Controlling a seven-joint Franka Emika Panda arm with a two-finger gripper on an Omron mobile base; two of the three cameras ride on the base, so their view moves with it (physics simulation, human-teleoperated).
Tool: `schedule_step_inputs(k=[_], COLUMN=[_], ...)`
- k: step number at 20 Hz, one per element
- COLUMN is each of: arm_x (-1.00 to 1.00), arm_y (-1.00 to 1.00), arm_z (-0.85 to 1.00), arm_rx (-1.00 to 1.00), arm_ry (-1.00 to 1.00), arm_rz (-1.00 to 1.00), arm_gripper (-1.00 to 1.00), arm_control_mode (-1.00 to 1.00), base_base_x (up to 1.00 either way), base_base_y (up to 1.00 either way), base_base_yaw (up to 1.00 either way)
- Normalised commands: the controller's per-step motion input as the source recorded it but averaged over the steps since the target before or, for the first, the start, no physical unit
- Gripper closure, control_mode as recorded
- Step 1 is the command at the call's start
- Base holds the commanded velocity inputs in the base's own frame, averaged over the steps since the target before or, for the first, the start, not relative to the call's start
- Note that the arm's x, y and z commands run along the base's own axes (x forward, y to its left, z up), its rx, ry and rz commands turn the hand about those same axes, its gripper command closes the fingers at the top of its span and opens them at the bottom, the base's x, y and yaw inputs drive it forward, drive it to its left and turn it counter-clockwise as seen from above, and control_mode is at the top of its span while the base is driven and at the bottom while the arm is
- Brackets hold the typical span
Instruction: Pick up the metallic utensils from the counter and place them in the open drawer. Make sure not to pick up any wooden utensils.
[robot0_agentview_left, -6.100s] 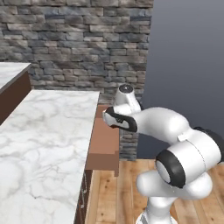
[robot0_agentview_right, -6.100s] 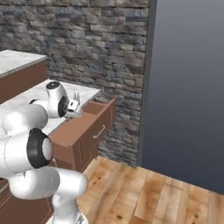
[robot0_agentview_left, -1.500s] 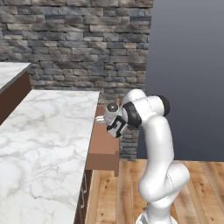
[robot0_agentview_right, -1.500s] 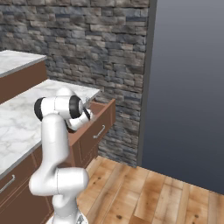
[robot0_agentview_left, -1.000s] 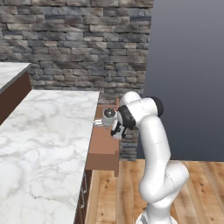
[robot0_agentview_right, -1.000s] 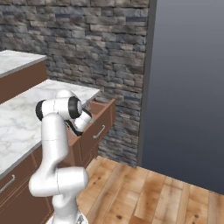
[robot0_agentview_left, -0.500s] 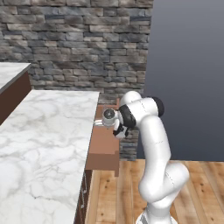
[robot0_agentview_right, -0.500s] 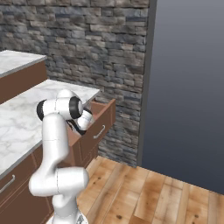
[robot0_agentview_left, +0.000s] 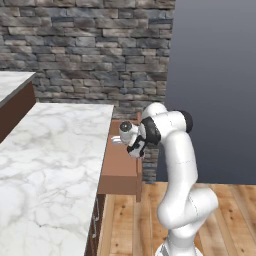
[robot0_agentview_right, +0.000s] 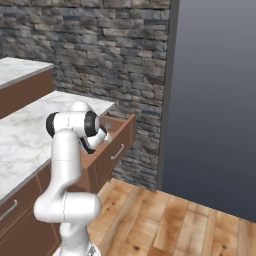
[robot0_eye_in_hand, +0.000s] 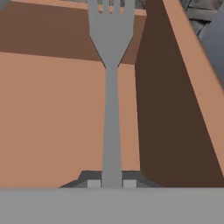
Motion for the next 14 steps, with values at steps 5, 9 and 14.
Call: schedule_step_inputs(k=[5,9,14], arm_x=[0.00,0.00,0.00], arm_y=[-0.31,-0.31,-0.31], arm_z=[-0.11,-0.08,-0.09], arm_rx=[0.00,0.00,0.00], arm_ry=[0.04,0.03,0.02], arm_rz=[-0.03,-0.03,-0.03], arm_gripper=[1.00,1.00,1.00], arm_control_mode=[-1.00,-1.00,-1.00], base_base_x=[0.00,0.00,0.00], base_base_y=[0.00,0.00,0.00], base_base_yaw=[0.00,0.00,0.00])
